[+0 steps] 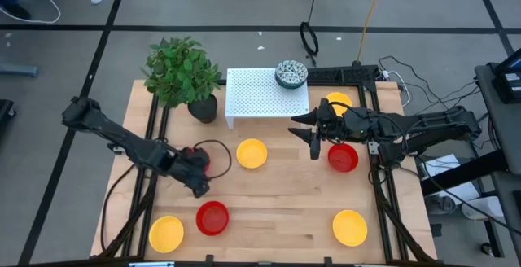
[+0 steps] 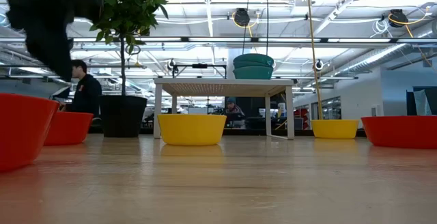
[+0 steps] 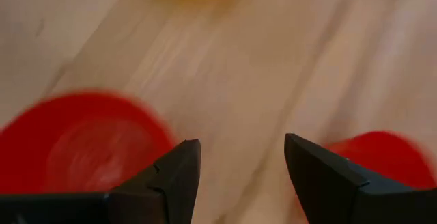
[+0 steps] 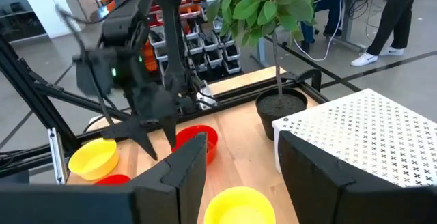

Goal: Pick & Place Mini bowls
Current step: Put the red bowl on the shelf, then stack the red bowl on the red bowl on the shelf

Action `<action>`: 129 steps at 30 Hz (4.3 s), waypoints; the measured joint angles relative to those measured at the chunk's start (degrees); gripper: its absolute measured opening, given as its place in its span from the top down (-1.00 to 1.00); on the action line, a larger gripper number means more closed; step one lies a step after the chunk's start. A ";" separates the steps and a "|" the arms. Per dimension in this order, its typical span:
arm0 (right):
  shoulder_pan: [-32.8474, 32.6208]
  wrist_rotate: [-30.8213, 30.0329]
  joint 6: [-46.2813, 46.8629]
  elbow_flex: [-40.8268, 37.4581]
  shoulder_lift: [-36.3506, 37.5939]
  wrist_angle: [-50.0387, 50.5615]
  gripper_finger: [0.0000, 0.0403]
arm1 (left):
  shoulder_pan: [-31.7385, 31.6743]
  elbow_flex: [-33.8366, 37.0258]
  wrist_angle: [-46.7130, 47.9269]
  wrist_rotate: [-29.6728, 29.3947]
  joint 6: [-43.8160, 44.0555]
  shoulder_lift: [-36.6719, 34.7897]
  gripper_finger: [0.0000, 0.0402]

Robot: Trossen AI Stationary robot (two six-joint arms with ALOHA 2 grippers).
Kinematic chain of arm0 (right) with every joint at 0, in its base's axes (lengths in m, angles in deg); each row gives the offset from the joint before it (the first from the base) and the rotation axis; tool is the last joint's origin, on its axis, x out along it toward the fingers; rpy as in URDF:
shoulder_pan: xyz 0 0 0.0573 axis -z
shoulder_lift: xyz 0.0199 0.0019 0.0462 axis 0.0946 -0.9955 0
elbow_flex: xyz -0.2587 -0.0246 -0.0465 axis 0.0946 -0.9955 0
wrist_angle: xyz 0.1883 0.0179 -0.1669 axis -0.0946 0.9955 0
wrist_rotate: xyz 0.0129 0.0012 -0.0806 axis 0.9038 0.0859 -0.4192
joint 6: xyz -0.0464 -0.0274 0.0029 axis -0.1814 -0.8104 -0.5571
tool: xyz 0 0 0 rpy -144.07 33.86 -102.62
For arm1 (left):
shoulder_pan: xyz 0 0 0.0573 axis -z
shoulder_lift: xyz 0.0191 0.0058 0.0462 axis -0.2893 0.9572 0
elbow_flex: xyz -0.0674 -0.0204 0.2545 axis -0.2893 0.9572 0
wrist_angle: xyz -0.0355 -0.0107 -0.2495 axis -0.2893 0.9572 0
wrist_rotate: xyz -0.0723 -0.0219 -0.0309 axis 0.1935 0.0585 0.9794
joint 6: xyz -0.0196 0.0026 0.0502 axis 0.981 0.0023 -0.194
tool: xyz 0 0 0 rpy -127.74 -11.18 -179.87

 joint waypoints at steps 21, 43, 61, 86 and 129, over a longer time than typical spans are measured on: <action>0.00 0.04 -0.57 0.00 0.00 -0.04 0.17 | -4.11 0.00 5.05 5.96 6.59 18.99 0.42; 0.00 0.04 -2.01 0.02 0.00 0.92 0.17 | -2.73 -25.79 11.56 0.80 -28.61 15.69 0.95; 0.14 0.04 -3.74 0.02 0.00 3.45 0.17 | -30.24 -39.13 12.22 -2.75 -41.00 24.49 0.98; 0.15 0.04 -4.96 0.02 0.00 3.83 0.17 | -46.93 -49.05 10.05 -7.97 -64.39 38.75 0.84; 0.17 -0.19 -3.76 0.02 0.00 3.83 0.17 | -24.88 -49.00 7.28 3.70 -43.38 23.98 0.11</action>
